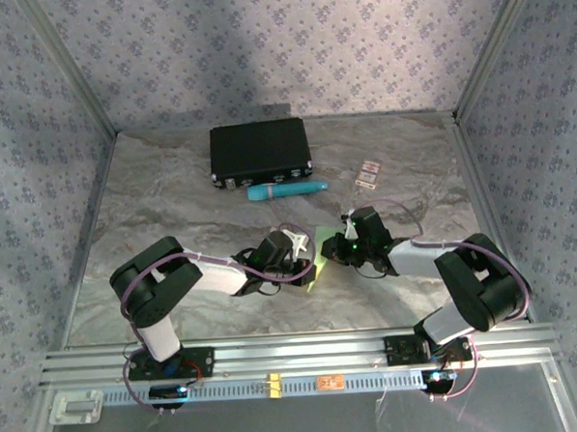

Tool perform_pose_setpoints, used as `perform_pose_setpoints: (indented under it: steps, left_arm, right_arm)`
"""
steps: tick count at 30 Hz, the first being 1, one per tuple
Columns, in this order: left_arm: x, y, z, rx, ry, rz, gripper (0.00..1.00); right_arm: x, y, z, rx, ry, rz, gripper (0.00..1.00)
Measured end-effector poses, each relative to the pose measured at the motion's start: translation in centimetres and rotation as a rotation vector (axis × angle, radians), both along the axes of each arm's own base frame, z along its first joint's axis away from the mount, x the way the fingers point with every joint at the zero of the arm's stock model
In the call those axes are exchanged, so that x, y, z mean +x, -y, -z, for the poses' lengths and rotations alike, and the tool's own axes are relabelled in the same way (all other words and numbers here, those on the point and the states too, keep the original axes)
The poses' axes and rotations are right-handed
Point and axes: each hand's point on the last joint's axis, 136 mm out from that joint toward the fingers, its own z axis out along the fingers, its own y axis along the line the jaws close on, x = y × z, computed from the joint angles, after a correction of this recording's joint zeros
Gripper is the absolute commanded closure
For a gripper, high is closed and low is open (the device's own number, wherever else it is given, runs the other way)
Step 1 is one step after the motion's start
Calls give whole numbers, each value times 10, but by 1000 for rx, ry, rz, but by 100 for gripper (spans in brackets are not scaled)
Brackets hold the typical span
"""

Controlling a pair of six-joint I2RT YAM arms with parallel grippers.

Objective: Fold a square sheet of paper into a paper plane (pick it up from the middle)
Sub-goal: Fold the wing for the fifth time at the center of the table.

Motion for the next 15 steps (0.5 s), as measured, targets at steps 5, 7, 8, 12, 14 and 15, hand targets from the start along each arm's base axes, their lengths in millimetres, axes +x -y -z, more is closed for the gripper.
perform_pose_setpoints:
  steps: [5,7,8,12,14,15]
  left_arm:
    - [0,-6,6,40,5,-2,100]
    - [0,-9,7,74,18,1,100]
    - [1,-9,6,88,28,4,100]
    - [2,-2,-1,152,87,33,100]
    - [1,1,-4,176,110,48,100]
    - [0,2,-4,184,114,55,100]
  right_arm:
    - [4,8,-23,13,55,36,76]
    - [7,16,-38,21,96,68,75]
    - [8,20,-43,22,109,83,75]
    - [8,41,-51,12,133,147,74]
    - [4,49,-47,-1,122,166,73]
    - [2,52,-44,-8,115,171,74]
